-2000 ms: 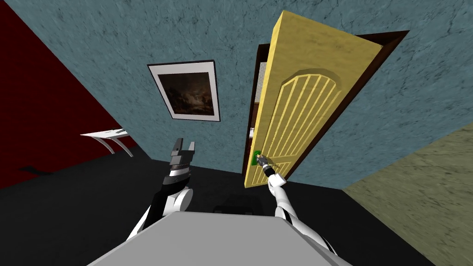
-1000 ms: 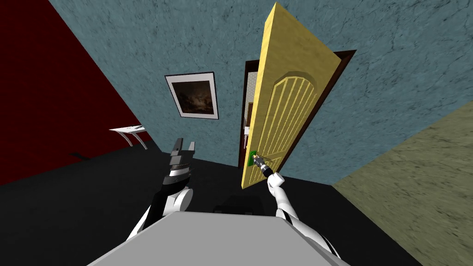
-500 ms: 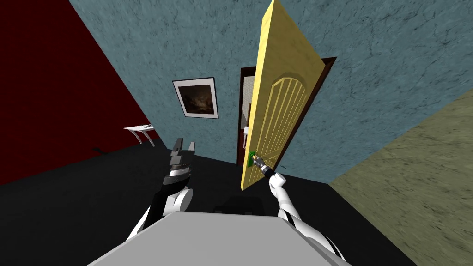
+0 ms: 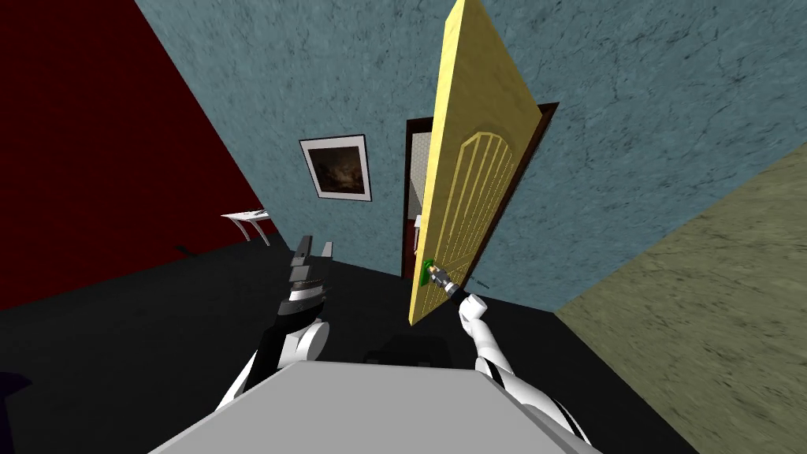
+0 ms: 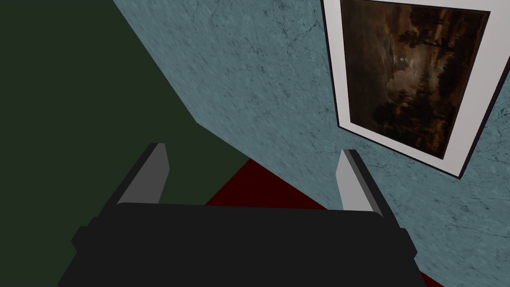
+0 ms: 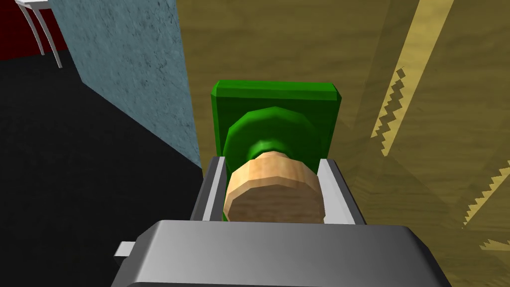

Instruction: Pull the door open

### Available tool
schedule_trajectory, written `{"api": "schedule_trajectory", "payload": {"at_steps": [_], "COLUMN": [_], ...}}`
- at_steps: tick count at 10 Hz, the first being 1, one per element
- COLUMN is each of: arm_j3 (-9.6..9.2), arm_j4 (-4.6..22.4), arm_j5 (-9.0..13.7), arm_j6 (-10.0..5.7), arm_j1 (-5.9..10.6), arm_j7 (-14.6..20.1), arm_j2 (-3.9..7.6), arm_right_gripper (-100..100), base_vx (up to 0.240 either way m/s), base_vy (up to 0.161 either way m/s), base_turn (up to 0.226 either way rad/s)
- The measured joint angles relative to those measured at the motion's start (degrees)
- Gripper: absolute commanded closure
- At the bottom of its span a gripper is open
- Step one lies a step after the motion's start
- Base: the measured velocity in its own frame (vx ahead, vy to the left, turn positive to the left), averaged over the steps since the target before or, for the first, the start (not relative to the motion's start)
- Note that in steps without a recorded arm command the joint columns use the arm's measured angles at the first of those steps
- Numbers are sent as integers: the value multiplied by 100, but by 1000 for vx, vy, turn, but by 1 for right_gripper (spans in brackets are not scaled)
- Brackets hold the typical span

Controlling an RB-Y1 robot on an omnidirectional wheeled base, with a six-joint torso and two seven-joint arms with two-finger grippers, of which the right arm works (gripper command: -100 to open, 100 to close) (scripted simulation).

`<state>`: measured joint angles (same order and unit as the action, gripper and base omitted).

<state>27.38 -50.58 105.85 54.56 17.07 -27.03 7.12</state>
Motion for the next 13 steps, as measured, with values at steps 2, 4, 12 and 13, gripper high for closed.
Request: {"api": "schedule_trajectory", "payload": {"at_steps": [2,4,12,13], "arm_j3": [-100,-193,-350,-361], "arm_j4": [24,-31,145,195], "arm_j5": [-19,-56,-64,-64], "arm_j6": [175,308,879,981], "arm_j1": [-2,-43,-15,-15], "arm_j7": [48,127,191,195], "arm_j2": [46,82,289,341], "arm_right_gripper": [100,100,100,100], "base_vx": [-162,-135,-120,-107], "base_vy": [-174,-174,-168,-203], "base_turn": [37,25,72,83]}}
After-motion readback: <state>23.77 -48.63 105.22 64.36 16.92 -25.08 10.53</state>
